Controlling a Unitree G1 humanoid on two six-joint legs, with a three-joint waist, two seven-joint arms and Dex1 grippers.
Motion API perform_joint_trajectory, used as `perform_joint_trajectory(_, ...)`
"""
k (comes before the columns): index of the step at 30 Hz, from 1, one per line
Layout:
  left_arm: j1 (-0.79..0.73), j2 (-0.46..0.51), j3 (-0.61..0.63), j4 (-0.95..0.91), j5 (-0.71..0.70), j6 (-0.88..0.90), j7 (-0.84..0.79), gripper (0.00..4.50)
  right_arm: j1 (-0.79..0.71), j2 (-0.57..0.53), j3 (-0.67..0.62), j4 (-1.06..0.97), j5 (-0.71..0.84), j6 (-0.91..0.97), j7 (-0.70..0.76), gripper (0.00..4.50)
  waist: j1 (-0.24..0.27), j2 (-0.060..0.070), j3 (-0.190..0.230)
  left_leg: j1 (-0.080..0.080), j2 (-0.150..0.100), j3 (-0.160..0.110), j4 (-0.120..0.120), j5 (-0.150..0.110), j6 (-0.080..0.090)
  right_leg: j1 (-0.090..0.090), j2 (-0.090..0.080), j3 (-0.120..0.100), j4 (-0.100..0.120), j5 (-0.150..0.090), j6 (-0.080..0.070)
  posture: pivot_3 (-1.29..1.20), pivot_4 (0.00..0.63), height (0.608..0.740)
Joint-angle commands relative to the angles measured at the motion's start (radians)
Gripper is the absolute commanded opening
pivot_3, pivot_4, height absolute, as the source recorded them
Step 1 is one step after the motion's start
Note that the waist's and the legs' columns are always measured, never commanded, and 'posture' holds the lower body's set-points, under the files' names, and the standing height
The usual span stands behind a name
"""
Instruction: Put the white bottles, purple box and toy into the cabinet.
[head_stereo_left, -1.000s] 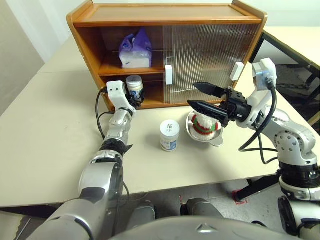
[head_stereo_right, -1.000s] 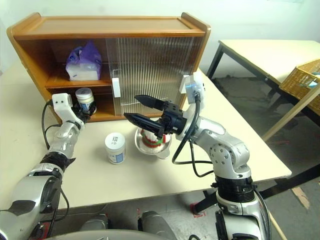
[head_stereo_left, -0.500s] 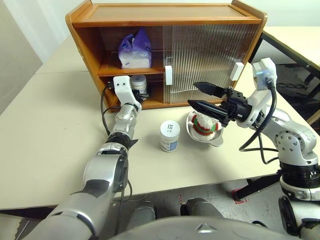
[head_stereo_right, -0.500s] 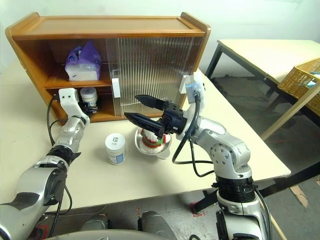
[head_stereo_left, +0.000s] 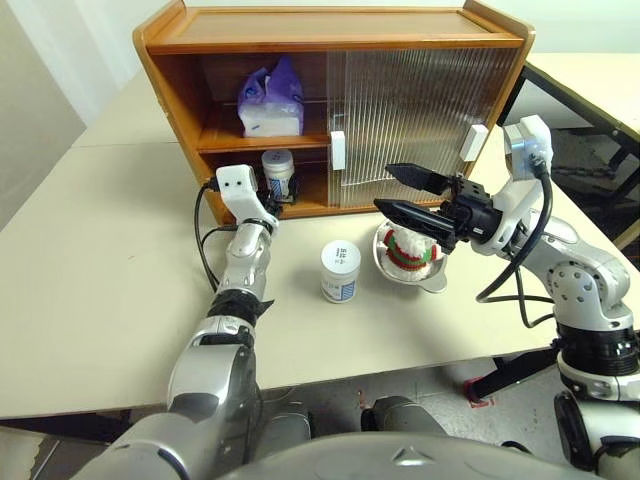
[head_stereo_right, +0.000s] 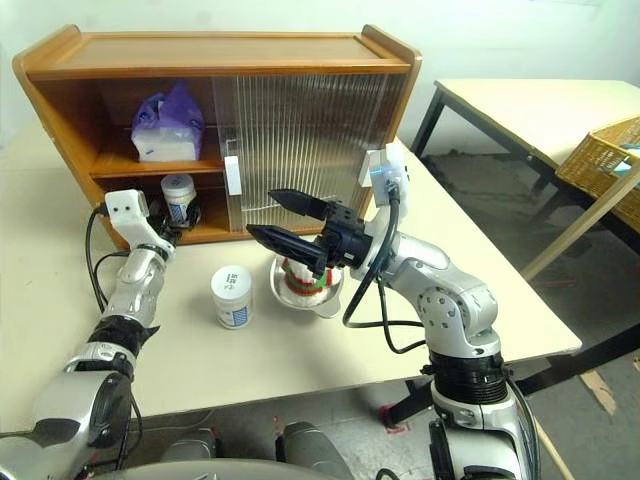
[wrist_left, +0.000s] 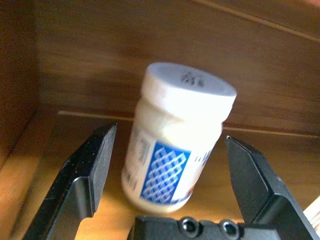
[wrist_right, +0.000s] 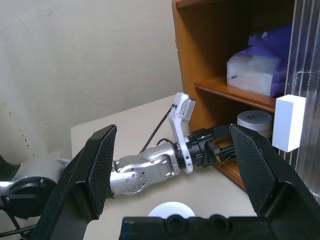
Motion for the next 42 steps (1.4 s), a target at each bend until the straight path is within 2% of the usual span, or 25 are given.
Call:
perform_joint_trajectory(1,0.044,0.001,-0.004,-0.091,0.005,0.046,0.016,4.47,-0.016,0.000,0.005,0.005,0.008,0.009,0.007,4.50,0.002,0.000,0.000,0.000,0.000,0.000,0.000,0.000,0.000,0.000,0.000,0.000,0.000,-0.001,-0.001,-0.13,0.031,0.740)
perform_joint_trajectory(7,0.099,0.007,-0.006,-0.168,0.025,0.076,0.056,4.47,-0.016,0.003,0.007,0.007,0.006,0.007,0.010,4.50,0.005,0.000,0.000,0.000,0.000,0.000,0.000,0.000,0.000,0.000,0.000,0.000,0.000,-0.002,-0.005,-0.12,0.027,0.740)
perform_joint_trajectory(13,0.064,0.011,-0.003,-0.125,0.035,0.076,0.084,2.48,-0.021,0.004,0.009,0.012,0.000,0.004,0.014,4.50,0.009,0.000,0.000,0.000,0.000,0.000,0.001,0.000,0.000,0.000,0.000,0.000,0.000,0.000,-0.007,-0.13,0.020,0.740)
perform_joint_trajectory(19,0.007,0.029,0.005,-0.009,0.052,0.047,0.113,0.25,-0.021,-0.003,0.004,0.008,0.001,0.006,0.015,4.50,0.009,0.000,0.000,0.001,0.000,0.000,0.001,0.001,0.000,0.000,0.000,0.001,0.000,0.001,-0.008,-0.14,0.015,0.740)
perform_joint_trajectory(20,-0.001,0.034,0.005,0.014,0.055,0.039,0.118,0.03,-0.021,-0.004,0.002,0.007,0.001,0.006,0.014,4.50,0.009,0.000,0.000,0.001,0.000,0.000,0.001,0.001,0.000,0.000,0.000,0.001,0.000,0.001,-0.008,-0.14,0.015,0.740)
perform_joint_trajectory(31,-0.166,0.080,0.017,0.325,0.052,-0.028,0.113,0.03,-0.007,-0.020,-0.011,-0.019,0.010,0.013,-0.003,4.50,0.003,0.000,0.000,0.000,0.001,-0.002,0.001,0.001,0.000,0.000,0.000,0.003,0.000,0.002,-0.007,-0.18,0.007,0.740)
perform_joint_trajectory(42,-0.234,0.065,0.006,0.429,0.060,-0.029,0.084,0.03,0.001,-0.027,-0.019,-0.044,0.021,0.021,-0.024,4.50,-0.004,0.000,0.000,0.000,-0.004,-0.002,0.002,0.004,0.005,0.001,-0.001,0.000,0.000,0.004,-0.005,-0.21,0.005,0.740)
